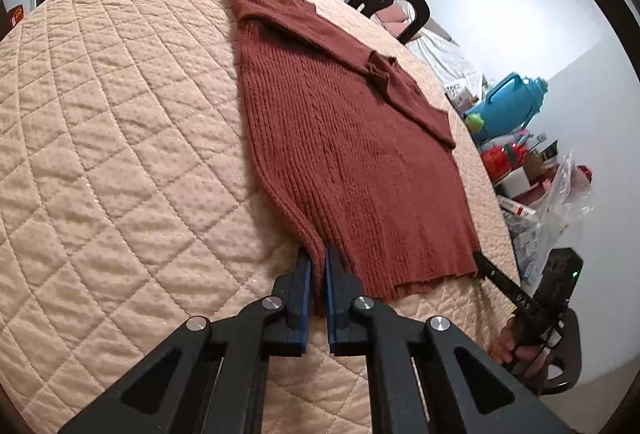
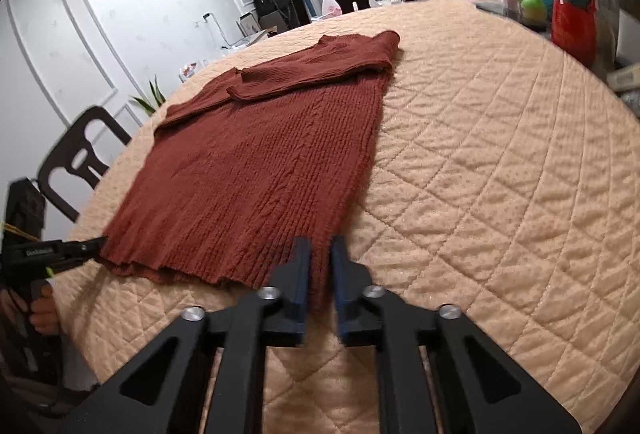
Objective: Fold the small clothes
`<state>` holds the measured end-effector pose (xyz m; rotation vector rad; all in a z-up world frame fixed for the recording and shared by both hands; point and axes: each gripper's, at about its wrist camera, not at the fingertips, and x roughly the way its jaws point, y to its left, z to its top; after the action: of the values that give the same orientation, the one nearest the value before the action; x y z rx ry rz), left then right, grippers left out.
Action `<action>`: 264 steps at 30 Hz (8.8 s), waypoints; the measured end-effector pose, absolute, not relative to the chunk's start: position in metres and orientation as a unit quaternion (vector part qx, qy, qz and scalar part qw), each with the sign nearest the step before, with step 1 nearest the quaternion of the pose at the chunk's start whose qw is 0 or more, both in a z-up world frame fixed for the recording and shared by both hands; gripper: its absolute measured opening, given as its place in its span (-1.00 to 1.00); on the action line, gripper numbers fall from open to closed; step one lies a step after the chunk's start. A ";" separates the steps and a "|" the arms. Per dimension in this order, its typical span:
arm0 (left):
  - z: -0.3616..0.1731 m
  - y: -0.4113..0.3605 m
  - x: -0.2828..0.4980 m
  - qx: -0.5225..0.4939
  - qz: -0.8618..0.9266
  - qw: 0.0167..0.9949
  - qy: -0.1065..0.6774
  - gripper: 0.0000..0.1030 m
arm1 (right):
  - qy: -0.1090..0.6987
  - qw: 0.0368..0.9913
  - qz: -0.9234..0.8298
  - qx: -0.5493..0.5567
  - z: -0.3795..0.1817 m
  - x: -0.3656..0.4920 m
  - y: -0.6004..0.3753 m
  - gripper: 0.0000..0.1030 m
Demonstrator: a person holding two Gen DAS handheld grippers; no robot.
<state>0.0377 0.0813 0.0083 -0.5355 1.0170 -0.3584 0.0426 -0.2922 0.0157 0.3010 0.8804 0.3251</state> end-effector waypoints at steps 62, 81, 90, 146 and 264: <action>-0.007 0.082 0.046 -0.286 -0.190 0.792 0.505 -0.74 | 0.426 0.861 0.178 0.211 0.013 0.041 -0.309 -0.35; 0.027 0.099 0.038 -0.305 -0.227 0.807 0.452 -0.87 | 0.396 0.852 0.231 0.253 0.028 0.036 -0.311 -0.89; 0.048 0.116 0.026 -0.322 -0.248 0.813 0.417 -0.87 | 0.360 0.844 0.265 0.296 0.047 0.026 -0.320 -0.89; 0.045 0.124 0.284 -0.353 -0.146 0.812 0.440 -0.87 | 0.400 0.851 0.166 0.297 0.071 0.272 -0.312 -0.89; 0.049 0.169 0.209 -0.162 -0.140 0.883 0.418 0.50 | 0.361 0.857 0.336 -0.148 0.046 0.171 -0.039 0.25</action>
<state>0.2089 0.1690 0.0490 -0.3374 0.8697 -0.2916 0.1706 -0.0391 0.0463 -0.3102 0.7593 0.7070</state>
